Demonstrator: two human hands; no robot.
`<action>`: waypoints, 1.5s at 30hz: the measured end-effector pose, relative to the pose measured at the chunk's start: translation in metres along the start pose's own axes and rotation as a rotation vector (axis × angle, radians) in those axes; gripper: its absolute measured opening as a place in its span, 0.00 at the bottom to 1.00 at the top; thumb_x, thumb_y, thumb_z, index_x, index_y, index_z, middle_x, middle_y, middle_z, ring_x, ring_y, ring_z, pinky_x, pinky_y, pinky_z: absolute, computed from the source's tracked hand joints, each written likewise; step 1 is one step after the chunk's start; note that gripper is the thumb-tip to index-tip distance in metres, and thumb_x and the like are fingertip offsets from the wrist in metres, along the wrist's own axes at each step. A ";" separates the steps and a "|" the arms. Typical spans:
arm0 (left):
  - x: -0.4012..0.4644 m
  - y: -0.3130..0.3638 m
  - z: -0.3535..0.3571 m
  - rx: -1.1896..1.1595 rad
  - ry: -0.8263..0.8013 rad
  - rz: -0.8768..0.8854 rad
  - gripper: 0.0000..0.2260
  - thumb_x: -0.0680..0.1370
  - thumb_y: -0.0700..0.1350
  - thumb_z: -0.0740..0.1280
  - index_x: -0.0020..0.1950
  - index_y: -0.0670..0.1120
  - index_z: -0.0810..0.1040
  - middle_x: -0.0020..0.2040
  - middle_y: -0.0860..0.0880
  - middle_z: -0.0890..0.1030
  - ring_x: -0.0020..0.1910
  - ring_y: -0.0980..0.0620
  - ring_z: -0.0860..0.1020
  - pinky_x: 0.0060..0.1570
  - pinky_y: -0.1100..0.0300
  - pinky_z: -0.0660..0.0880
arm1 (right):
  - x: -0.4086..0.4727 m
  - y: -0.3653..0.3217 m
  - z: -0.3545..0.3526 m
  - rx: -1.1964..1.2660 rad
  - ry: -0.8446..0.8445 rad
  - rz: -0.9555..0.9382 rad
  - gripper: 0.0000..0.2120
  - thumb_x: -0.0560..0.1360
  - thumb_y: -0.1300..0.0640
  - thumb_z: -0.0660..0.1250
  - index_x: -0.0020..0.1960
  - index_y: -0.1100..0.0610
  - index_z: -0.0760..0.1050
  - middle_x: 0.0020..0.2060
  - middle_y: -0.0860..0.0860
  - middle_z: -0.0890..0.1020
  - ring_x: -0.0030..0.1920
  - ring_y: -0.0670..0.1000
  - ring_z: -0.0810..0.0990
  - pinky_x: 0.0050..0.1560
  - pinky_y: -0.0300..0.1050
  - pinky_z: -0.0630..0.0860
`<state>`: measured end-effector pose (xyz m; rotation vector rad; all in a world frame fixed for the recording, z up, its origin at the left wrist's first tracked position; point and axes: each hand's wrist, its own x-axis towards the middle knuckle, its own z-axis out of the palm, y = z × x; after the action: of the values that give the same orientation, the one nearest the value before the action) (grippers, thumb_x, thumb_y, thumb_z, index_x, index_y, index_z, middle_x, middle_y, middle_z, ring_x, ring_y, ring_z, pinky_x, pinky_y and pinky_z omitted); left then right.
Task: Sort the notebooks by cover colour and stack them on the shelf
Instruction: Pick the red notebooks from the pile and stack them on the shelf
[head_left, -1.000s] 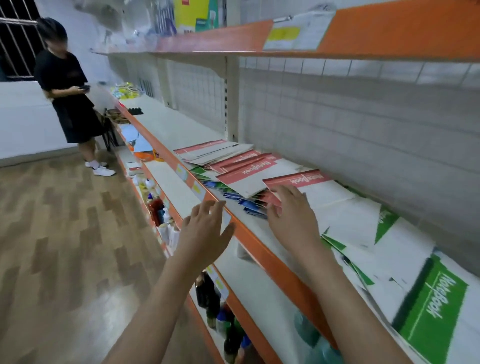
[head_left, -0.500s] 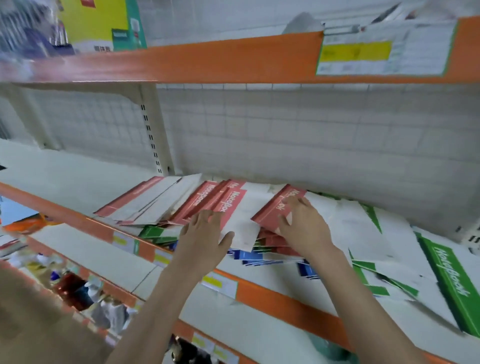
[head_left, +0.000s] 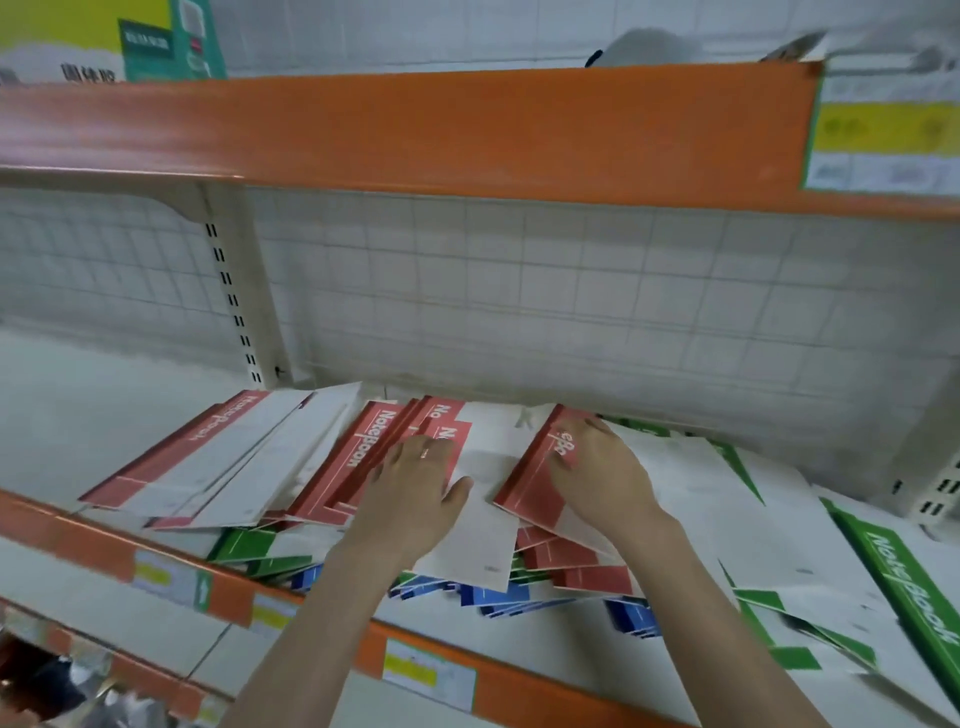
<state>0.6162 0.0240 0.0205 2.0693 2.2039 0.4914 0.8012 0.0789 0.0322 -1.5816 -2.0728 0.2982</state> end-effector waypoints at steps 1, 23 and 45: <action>0.006 -0.001 -0.001 -0.001 -0.006 -0.004 0.21 0.80 0.56 0.57 0.71 0.50 0.64 0.70 0.48 0.67 0.70 0.47 0.64 0.68 0.48 0.65 | 0.004 0.001 0.001 -0.003 -0.002 0.000 0.10 0.76 0.58 0.59 0.56 0.55 0.74 0.52 0.53 0.77 0.50 0.55 0.78 0.42 0.44 0.72; 0.069 0.008 0.023 0.060 -0.121 -0.058 0.33 0.77 0.65 0.57 0.73 0.44 0.60 0.73 0.39 0.61 0.72 0.40 0.59 0.69 0.48 0.63 | 0.021 -0.023 0.037 -0.177 -0.032 0.271 0.33 0.71 0.39 0.62 0.69 0.55 0.59 0.63 0.54 0.70 0.62 0.57 0.72 0.63 0.59 0.66; 0.099 -0.028 0.024 -0.864 -0.142 0.018 0.06 0.69 0.38 0.74 0.44 0.44 0.81 0.38 0.48 0.83 0.37 0.52 0.83 0.37 0.59 0.76 | 0.007 -0.066 0.024 0.126 0.221 0.103 0.16 0.77 0.63 0.59 0.64 0.55 0.73 0.50 0.52 0.80 0.36 0.47 0.77 0.36 0.32 0.73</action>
<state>0.5877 0.1249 0.0060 1.5739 1.4791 1.0278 0.7328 0.0688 0.0447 -1.5722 -1.7753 0.2711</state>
